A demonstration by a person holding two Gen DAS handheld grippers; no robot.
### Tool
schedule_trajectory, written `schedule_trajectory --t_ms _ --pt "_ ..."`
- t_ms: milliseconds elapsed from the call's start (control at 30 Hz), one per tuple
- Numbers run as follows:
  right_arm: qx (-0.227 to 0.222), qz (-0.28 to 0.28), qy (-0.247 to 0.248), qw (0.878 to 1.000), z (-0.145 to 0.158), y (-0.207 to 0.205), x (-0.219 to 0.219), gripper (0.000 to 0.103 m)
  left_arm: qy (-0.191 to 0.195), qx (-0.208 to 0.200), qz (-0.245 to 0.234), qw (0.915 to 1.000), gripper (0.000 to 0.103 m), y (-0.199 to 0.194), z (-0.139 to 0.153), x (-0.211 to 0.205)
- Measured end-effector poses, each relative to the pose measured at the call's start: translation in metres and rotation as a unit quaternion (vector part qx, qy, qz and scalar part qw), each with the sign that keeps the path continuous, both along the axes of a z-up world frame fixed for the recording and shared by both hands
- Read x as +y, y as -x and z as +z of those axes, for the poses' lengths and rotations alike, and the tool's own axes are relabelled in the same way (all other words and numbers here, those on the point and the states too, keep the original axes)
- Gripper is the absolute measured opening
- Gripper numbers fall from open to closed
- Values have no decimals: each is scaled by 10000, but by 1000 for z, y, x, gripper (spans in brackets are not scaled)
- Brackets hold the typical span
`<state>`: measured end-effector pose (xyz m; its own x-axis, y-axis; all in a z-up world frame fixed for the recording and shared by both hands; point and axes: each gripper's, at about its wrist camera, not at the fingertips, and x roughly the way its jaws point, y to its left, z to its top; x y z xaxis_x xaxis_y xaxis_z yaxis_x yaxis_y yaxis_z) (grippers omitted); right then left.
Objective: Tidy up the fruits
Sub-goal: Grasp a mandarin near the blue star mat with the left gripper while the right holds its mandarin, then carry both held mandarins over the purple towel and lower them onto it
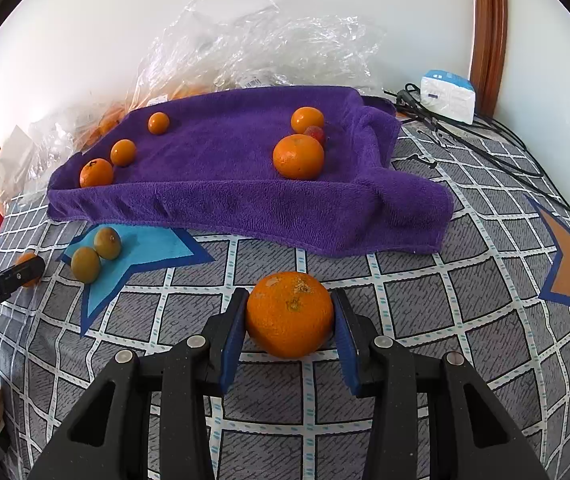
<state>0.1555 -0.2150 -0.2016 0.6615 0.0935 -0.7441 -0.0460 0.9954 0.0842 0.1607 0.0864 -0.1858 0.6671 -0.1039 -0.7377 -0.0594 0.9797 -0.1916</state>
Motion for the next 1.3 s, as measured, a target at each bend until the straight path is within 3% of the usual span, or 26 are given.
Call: schedule_trajectory --t_ms 333,700,967,1300 --pt "-9 32 51 10000 1 1 3 41 390 -140 388 9984 31 12 0 20" --pt "-61 31 -52 10000 2 3 0 41 365 -455 392 9975 31 18 10 17" --pt "-159 29 -192 9997 5 5 -2 41 276 -917 326 9949 31 28 22 11" --pt "-268 43 -254 9993 8 8 -3 41 282 -1042 396 9934 31 31 26 13"
